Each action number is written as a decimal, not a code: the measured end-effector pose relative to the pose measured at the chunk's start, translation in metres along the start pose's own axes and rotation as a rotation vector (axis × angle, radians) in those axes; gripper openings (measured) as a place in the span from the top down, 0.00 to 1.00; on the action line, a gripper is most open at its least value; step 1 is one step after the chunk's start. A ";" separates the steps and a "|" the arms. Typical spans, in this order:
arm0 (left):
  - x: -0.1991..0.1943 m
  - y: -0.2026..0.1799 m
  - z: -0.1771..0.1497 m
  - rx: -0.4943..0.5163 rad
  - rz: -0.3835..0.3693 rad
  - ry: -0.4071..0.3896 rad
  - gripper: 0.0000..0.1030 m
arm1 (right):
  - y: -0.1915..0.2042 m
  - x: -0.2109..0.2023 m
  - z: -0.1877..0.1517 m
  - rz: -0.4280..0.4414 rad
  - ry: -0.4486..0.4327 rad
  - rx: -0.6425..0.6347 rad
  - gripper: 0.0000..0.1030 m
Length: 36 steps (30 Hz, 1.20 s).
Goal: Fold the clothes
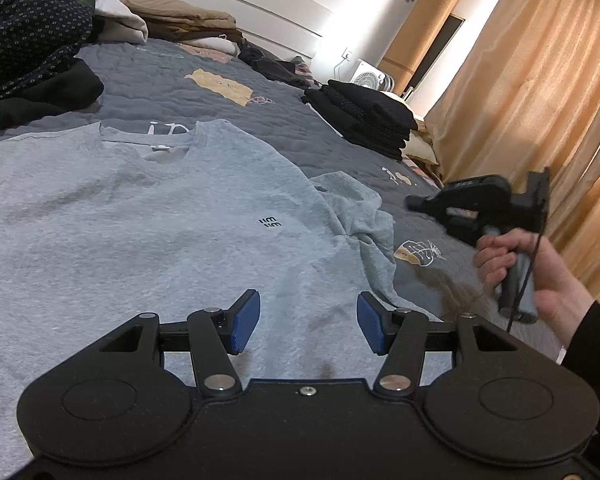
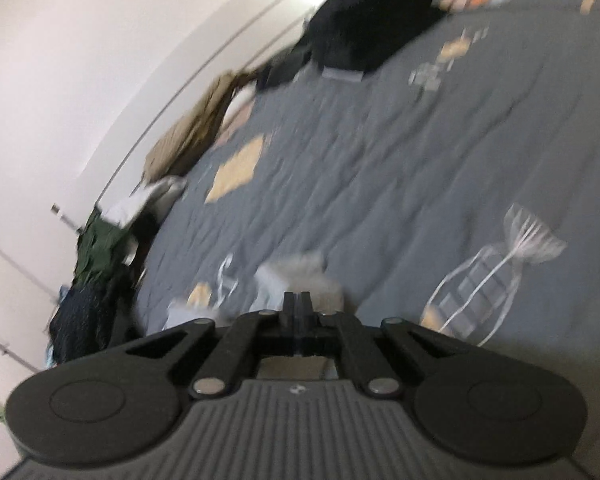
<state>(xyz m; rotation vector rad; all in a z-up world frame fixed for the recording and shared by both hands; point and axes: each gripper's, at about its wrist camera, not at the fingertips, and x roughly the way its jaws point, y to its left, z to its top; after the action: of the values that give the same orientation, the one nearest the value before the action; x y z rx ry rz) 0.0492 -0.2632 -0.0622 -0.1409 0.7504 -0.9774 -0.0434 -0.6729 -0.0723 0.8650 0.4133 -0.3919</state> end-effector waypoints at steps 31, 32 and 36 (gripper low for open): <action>0.002 0.001 -0.002 0.011 0.015 0.016 0.48 | -0.006 0.082 -0.029 0.112 0.162 -0.038 0.92; 0.002 0.001 -0.002 0.011 0.016 0.016 0.48 | -0.006 0.080 -0.027 0.106 0.153 -0.042 0.93; 0.001 0.001 -0.001 0.007 0.014 0.013 0.48 | -0.004 0.063 -0.013 0.070 0.090 -0.050 0.97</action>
<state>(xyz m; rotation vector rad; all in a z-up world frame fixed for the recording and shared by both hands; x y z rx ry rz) 0.0494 -0.2630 -0.0643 -0.1231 0.7588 -0.9684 0.0059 -0.6756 -0.1142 0.8481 0.4730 -0.2782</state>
